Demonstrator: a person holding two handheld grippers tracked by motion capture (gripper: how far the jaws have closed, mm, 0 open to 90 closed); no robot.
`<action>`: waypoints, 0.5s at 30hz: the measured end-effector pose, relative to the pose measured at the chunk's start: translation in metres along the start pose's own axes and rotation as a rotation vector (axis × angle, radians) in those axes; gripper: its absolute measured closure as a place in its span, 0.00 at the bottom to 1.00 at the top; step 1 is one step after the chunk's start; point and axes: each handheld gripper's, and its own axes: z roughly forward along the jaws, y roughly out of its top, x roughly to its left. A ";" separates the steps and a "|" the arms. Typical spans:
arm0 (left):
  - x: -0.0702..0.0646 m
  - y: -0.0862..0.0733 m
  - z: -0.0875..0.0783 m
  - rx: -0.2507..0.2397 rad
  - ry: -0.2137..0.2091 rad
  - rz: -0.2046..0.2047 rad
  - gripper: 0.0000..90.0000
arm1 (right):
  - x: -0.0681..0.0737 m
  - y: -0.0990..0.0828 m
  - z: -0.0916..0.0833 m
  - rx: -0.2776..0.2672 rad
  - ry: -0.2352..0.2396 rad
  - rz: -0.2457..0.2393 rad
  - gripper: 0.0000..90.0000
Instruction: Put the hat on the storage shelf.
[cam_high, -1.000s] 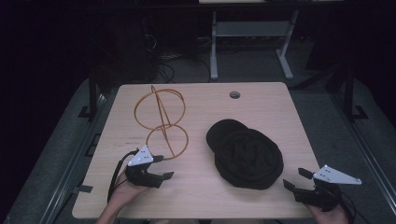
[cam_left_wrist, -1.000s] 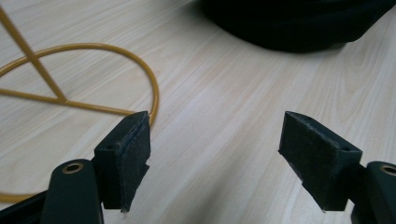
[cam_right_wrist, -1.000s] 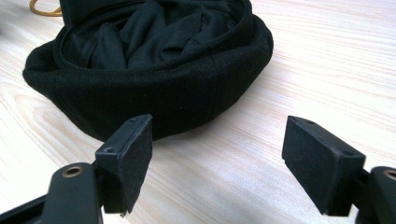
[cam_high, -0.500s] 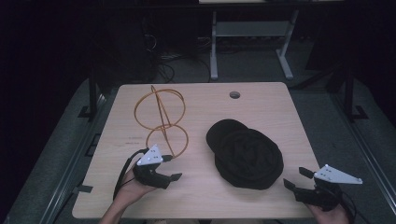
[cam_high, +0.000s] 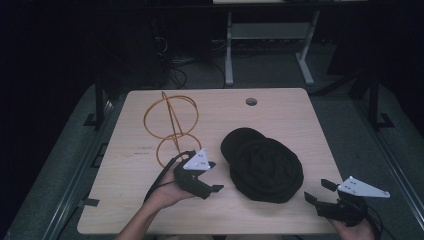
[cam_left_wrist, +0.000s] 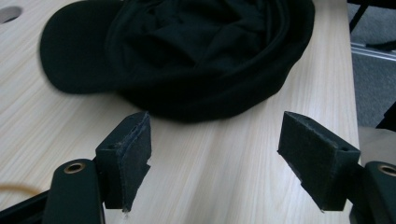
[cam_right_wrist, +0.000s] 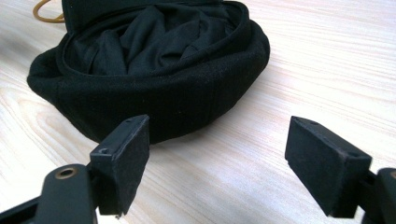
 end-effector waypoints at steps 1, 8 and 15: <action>-0.001 0.003 0.003 -0.001 -0.008 0.007 0.28 | 0.000 0.000 0.000 0.000 -0.001 0.001 0.24; -0.009 0.026 0.029 0.034 -0.078 0.061 0.33 | -0.001 0.001 -0.002 -0.008 -0.001 0.002 0.23; -0.013 0.040 0.053 0.067 -0.123 0.095 0.34 | 0.000 0.001 -0.001 -0.007 0.007 0.001 0.23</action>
